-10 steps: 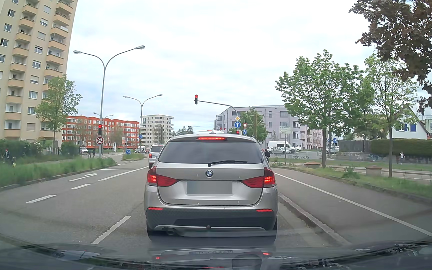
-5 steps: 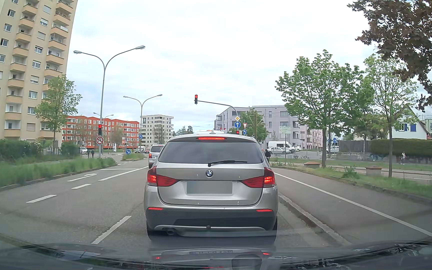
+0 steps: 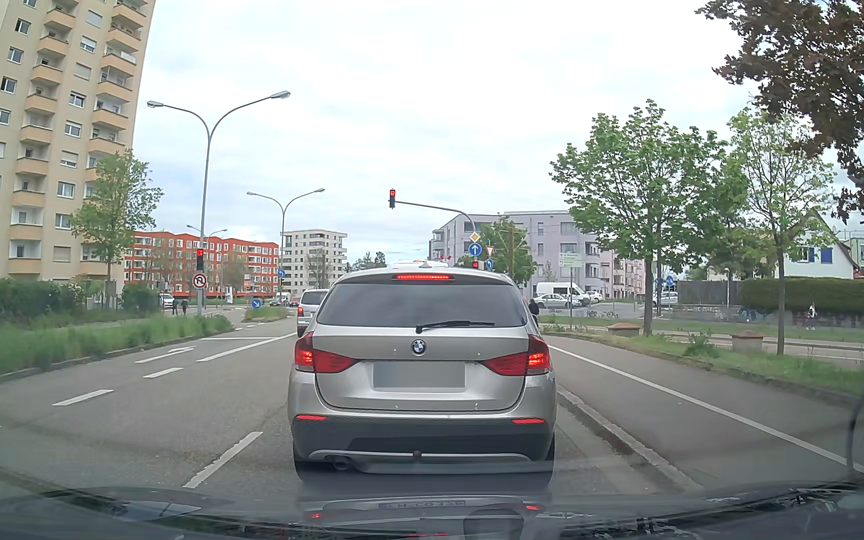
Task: Follow the waypoints while adhering to traffic rules and regulations
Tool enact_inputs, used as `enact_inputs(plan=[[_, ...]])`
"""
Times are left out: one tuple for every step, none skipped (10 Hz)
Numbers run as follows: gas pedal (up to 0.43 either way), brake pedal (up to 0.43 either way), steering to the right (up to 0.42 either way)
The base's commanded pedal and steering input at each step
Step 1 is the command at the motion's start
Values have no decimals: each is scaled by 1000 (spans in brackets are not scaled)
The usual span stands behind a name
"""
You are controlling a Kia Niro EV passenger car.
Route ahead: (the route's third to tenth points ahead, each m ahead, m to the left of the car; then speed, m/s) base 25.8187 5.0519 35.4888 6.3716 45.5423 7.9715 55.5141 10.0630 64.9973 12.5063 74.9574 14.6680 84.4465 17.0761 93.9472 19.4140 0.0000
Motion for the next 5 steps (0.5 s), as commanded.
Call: enact_inputs(plan=[[0, 250, -10], [0, 250, -9], [0, 250, -9], [0, 250, -9], [0, 244, -10]])
